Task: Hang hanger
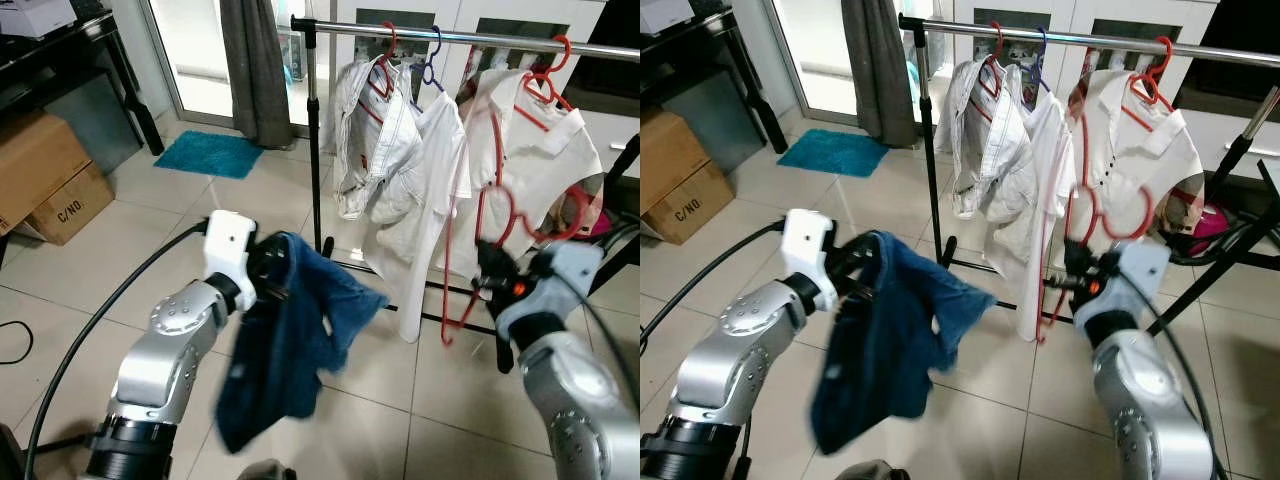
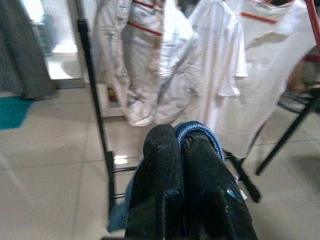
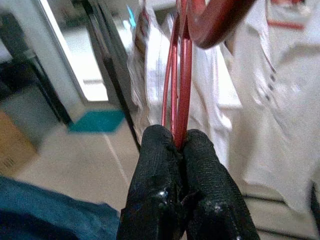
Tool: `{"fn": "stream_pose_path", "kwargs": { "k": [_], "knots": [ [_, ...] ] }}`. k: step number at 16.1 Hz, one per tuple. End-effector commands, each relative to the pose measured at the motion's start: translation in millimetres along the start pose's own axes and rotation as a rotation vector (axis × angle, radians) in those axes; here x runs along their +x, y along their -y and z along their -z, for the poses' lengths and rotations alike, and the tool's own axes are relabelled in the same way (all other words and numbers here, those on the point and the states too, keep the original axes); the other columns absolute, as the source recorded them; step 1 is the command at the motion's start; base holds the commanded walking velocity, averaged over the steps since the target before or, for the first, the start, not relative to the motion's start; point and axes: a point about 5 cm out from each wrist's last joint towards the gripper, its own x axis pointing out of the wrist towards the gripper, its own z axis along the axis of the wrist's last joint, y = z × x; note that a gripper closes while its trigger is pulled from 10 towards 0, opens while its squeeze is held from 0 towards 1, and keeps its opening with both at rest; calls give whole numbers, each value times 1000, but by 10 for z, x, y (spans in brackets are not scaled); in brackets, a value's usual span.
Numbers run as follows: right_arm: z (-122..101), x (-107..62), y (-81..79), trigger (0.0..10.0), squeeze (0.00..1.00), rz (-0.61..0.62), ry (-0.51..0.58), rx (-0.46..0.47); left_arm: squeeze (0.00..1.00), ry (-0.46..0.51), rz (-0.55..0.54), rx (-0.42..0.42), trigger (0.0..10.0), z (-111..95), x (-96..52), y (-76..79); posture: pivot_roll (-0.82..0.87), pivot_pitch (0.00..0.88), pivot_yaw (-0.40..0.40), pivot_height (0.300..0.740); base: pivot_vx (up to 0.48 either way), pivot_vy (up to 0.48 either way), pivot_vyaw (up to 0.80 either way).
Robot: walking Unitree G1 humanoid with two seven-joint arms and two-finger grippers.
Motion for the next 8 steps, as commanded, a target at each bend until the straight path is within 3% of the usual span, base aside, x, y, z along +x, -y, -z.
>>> {"fn": "stream_pose_path", "kwargs": {
  "k": [1, 3, 8],
  "knots": [
    [70, -38, 56, 10000, 0, 48, -41, -43, 0, 33, -11, 27, 10000, -100, -3, 40, 55, 0, 46, 740, 0, 0, -800],
    [95, -71, 52, 10000, 0, 61, -41, -26, 0, 31, 1, 55, 10000, -81, -3, 88, 50, 0, 49, 740, 0, 0, -800],
    [94, -88, -27, 10000, 0, 134, -2, -9, 0, 120, -192, 88, 10000, -107, 68, 30, 41, 0, 60, 740, 0, 0, -800]
  ]
}}
